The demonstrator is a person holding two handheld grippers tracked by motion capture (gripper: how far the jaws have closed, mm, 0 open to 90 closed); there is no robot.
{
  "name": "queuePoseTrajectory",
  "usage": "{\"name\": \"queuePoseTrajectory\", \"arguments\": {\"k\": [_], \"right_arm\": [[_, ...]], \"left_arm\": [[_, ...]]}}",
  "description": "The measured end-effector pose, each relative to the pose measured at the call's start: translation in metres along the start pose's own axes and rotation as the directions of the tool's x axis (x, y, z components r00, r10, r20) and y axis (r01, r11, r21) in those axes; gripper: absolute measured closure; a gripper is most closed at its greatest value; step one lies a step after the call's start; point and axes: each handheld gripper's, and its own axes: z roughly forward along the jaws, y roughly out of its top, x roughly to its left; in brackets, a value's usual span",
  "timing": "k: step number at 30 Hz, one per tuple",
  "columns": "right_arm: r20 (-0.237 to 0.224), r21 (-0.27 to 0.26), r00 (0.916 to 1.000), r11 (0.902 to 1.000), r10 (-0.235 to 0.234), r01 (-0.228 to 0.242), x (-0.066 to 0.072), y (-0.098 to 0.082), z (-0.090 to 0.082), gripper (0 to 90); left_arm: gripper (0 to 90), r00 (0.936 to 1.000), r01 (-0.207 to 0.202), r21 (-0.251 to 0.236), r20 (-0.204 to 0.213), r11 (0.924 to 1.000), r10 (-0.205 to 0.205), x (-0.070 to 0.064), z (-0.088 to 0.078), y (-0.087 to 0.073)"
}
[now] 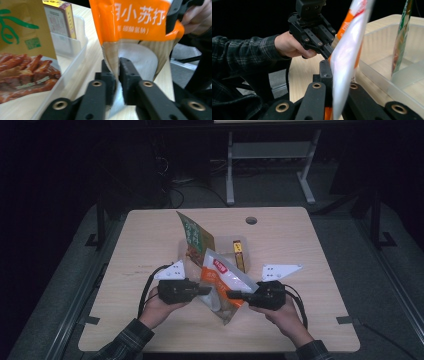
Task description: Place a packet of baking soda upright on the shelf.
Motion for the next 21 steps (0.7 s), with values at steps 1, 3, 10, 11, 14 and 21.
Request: {"name": "queuePoseTrajectory", "arguments": {"k": [1, 3, 10, 11, 14, 21], "right_arm": [[0.003, 0.002, 1.0000, 1.0000, -0.006, 0.006, 0.001, 0.000, -0.001, 90.0], [0.000, -0.004, 1.0000, 1.0000, -0.005, 0.005, 0.002, 0.000, -0.004, 90.0], [0.045, -0.017, 0.9989, 0.9998, -0.008, 0.009, 0.003, 0.002, -0.023, 90.0], [0.055, -0.017, 0.9985, 0.9998, -0.006, 0.007, 0.003, 0.002, -0.026, 90.0], [0.080, -0.024, 0.9968, 0.9997, -0.004, 0.006, 0.001, 0.003, -0.034, 90.0], [0.142, -0.026, 0.9899, 0.9997, 0.008, -0.005, -0.003, 0.005, -0.043, 90.0]], "left_arm": [[75.6, 1.0000, 0.004, -0.004, -0.002, 1.0000, -0.004, -0.001, 0.000, 0.000], [65.6, 0.9998, 0.001, 0.004, -0.019, 1.0000, -0.001, -0.003, -0.001, 0.000], [44.2, 0.9979, -0.017, 0.037, -0.061, 0.9992, 0.020, -0.005, -0.011, -0.005], [42.1, 0.9977, -0.015, 0.042, -0.066, 0.9990, 0.018, -0.005, -0.012, -0.006], [37.4, 0.9976, -0.005, 0.075, -0.069, 0.9972, 0.010, -0.005, -0.016, -0.015], [31.8, 0.9957, 0.051, 0.124, -0.083, 0.9909, -0.041, -0.005, -0.025, -0.034]]}}
